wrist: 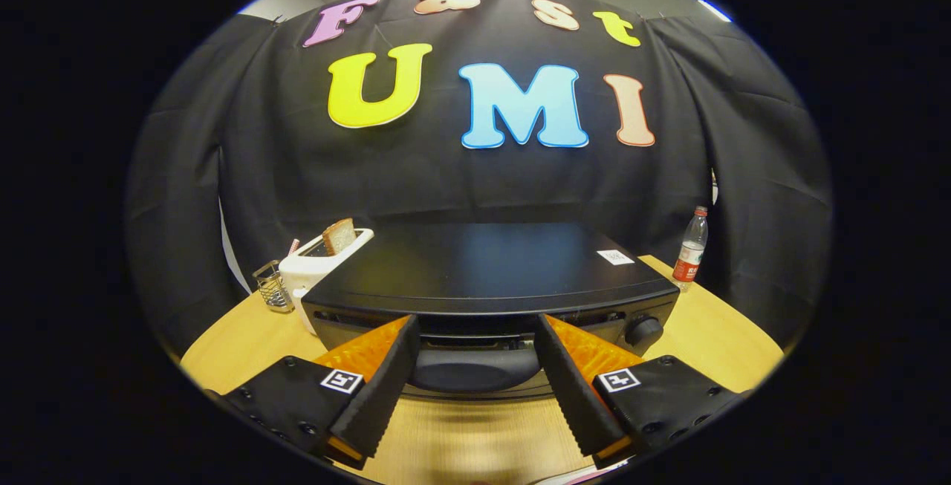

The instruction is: Open the toaster oven, put the food inside, and close the toaster oven door.

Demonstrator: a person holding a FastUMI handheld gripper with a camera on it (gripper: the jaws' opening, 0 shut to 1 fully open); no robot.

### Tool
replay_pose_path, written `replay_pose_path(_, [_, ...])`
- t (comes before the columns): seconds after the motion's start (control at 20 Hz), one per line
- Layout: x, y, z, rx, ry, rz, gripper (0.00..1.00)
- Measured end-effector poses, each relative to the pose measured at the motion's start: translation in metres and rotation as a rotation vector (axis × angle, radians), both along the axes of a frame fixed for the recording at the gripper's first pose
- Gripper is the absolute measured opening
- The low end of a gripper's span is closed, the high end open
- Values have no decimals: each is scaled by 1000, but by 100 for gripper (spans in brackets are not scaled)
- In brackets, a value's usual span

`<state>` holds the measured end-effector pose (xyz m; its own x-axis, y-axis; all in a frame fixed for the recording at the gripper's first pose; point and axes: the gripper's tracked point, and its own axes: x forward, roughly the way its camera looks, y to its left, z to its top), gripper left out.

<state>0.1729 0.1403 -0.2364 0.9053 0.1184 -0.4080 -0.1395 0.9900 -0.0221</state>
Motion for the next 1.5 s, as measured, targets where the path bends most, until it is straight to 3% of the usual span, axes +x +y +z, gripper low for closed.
replay_pose_path(0.65, [-82, -9, -33, -23, 50, -8, 98])
replay_pose_path(1.05, [-129, -17, -81, -11, 235, -48, 98])
replay_pose_path(1.2, [-132, -20, -71, 20, 262, -46, 98])
replay_pose_path(1.5, [-167, -44, -27, 145, 316, 31, 98])
